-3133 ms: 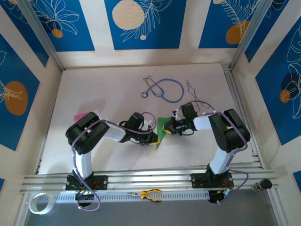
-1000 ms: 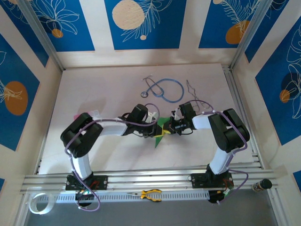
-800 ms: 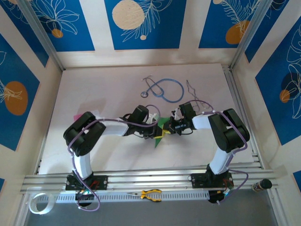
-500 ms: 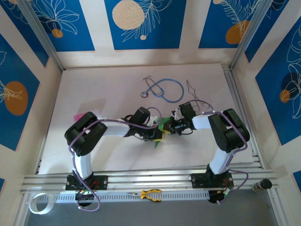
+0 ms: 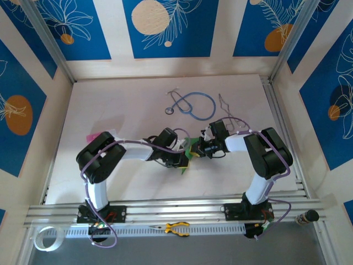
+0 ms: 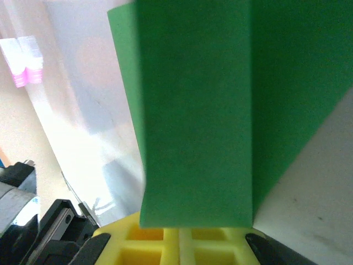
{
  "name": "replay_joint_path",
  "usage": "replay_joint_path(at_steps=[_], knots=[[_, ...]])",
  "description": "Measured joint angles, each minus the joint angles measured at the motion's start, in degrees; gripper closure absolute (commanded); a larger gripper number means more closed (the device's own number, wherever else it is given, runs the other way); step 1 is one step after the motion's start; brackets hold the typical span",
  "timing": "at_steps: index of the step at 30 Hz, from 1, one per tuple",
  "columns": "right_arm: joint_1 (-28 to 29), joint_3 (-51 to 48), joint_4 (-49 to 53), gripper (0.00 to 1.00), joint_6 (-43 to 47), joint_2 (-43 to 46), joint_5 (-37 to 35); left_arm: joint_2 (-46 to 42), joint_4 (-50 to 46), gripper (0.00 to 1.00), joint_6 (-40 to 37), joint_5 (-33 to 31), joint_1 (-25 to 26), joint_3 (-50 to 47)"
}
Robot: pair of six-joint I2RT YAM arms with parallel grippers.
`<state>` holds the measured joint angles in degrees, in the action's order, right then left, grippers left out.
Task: Fold a paper plane with a square sheet of paper (pick it up from the middle)
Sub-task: Fold the wing for the fifth time at the center of the table.
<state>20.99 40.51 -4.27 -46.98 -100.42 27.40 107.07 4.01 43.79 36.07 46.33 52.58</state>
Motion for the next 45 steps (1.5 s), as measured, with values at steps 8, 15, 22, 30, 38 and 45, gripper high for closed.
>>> replay_joint_path(at_steps=[8,15,22,30,38,45], knots=[[0.07,0.0,0.0,0.93,0.0,0.0,-0.13,-1.11,1.86,0.95,-0.09,-0.59,0.0,-3.41],[0.07,0.0,0.0,0.93,0.0,0.0,-0.15,-3.67,1.97,0.95,-0.48,-0.81,0.22,-6.56],[0.22,0.0,-0.02,0.93,0.0,0.0,-0.17,-4.37,1.57,0.95,-1.99,-0.59,0.52,-7.48],[0.44,0.0,-0.04,0.93,0.0,0.0,-0.17,-5.79,-4.26,0.96,-6.99,-0.57,1.27,-7.3],[0.44,0.0,-0.07,0.93,0.0,0.0,-0.17,-7.98,-7.5,0.98,-9.16,0.68,1.66,-7.96],[0.5,0.0,-0.15,0.93,-0.02,0.0,-0.2,-13.0,7.65,1.0,-1.16,3.21,1.36,-10.95]])
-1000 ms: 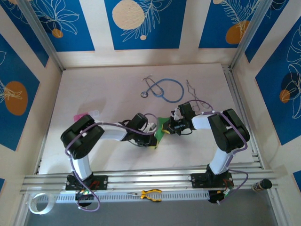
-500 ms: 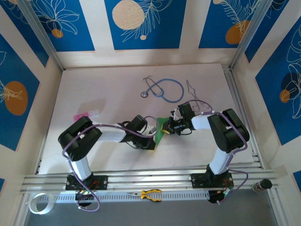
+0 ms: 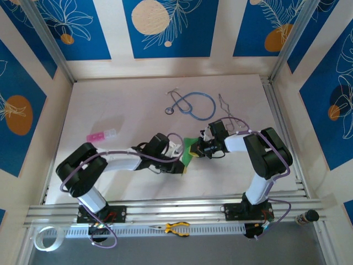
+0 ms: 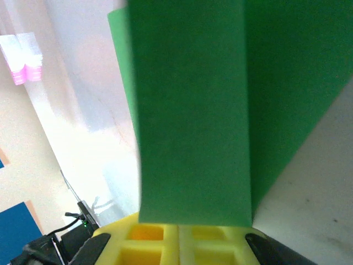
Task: Fold a paper plane with a square sheet of paper (pick it up from the middle)
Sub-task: Fold the wing for the fifth time at the center of the table.
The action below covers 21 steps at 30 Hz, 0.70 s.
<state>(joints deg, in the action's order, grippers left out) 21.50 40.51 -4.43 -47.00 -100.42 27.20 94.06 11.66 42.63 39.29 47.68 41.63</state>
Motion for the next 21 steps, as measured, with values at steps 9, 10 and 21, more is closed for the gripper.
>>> replay_joint_path(at_steps=[9,10,21], knots=[[0.2,0.0,-0.02,0.93,-0.02,0.0,-0.24,9.6,1.9,0.99,3.58,-4.11,-1.03,8.13],[0.2,0.0,-0.02,0.93,-0.02,0.0,-0.24,10.08,1.51,0.99,3.61,-4.81,-1.2,8.63],[0.28,0.0,-0.11,0.93,-0.22,0.02,-0.42,11.41,-2.73,0.97,1.57,-11.3,-1.49,10.47]])
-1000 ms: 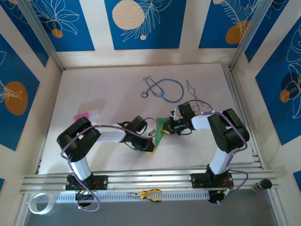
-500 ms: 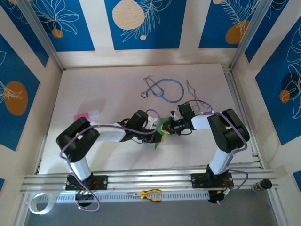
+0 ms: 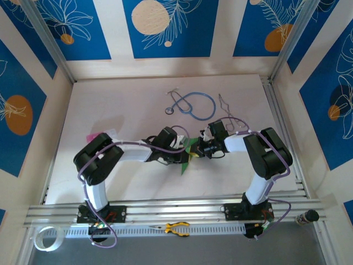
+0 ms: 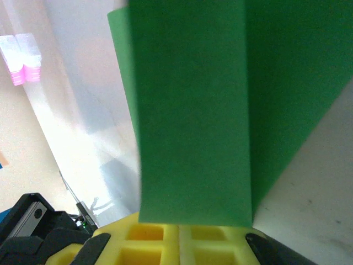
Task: Fold a paper plane with a square sheet of paper (pick it up from the middle)
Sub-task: Fold the wing for the fifth time at the center of the table.
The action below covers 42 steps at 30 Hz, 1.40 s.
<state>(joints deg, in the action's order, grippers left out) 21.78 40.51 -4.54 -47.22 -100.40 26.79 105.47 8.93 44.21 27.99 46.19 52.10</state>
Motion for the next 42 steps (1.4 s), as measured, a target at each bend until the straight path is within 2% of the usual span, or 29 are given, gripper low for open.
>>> replay_joint_path(at_steps=[7,15,21,27,31,37,42], knots=[[0.28,-0.02,-0.22,0.92,-0.46,0.15,-0.33,0.57,-5.42,1.0,-1.6,-5.01,-0.07,1.03],[0.33,0.39,2.16,0.88,-0.63,1.84,-1.31,0.15,-2.4,1.0,-2.6,-5.11,-0.07,-1.05],[-2.47,0.5,4.63,0.87,-0.52,8.92,-1.77,-0.37,-1.25,1.0,-4.96,-4.39,-0.07,-2.34],[-5.29,-1.22,4.94,0.91,1.03,15.04,-2.49,-1.22,-2.34,1.0,-9.94,-3.37,-0.04,-3.21],[-3.21,-3.74,4.81,0.93,1.84,15.04,-2.4,-1.84,-3.26,1.0,-12.52,-2.29,-0.04,-3.8],[2.86,-4.17,4.87,0.93,3.06,13.92,-3.72,-1.9,-3.91,1.0,-14.19,-1.42,-0.04,-3.8],[3.5,-3.21,5.03,0.94,3.74,9.99,-5.31,-1.9,-4.0,1.0,-14.43,-1.38,-0.04,-3.78]])
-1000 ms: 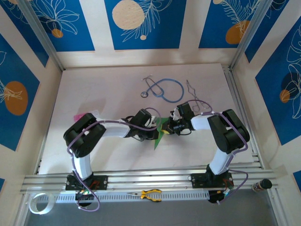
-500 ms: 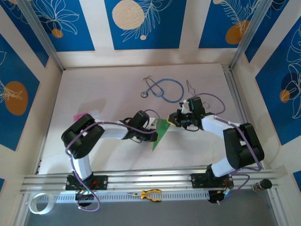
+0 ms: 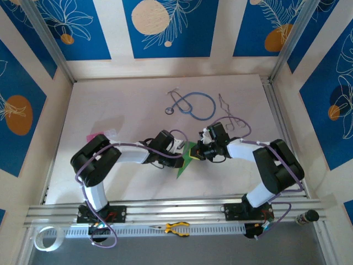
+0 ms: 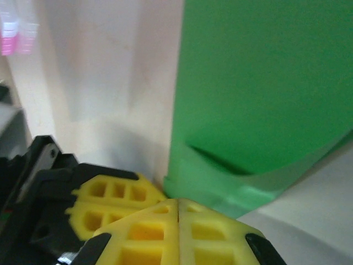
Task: Fold a paper plane with a square sheet of paper (pick it up from the middle)
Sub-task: Fold the wing for the fifth time at the center of the table.
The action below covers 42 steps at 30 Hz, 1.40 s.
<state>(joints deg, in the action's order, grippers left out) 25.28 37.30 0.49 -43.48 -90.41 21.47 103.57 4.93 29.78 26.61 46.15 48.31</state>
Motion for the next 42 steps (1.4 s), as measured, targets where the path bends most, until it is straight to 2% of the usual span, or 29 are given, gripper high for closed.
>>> replay_joint_path(at_steps=[14,28,34,42], knots=[[-0.63,1.4,-1.18,0.94,0.37,-5.42,-1.44,0.0,-0.9,1.0,-0.37,-0.04,0.0,0.33],[-5.35,1.99,-1.75,0.94,0.59,-5.57,-3.28,0.09,-0.94,1.0,-0.42,-0.04,0.0,0.37],[-9.38,2.75,-2.1,0.94,0.37,-5.95,-4.09,0.09,-0.92,1.0,-0.42,-0.04,0.0,0.37],[-11.87,6.23,0.57,0.94,0.42,-7.08,-8.68,0.09,-0.87,1.0,-0.39,-0.04,0.0,0.33]])
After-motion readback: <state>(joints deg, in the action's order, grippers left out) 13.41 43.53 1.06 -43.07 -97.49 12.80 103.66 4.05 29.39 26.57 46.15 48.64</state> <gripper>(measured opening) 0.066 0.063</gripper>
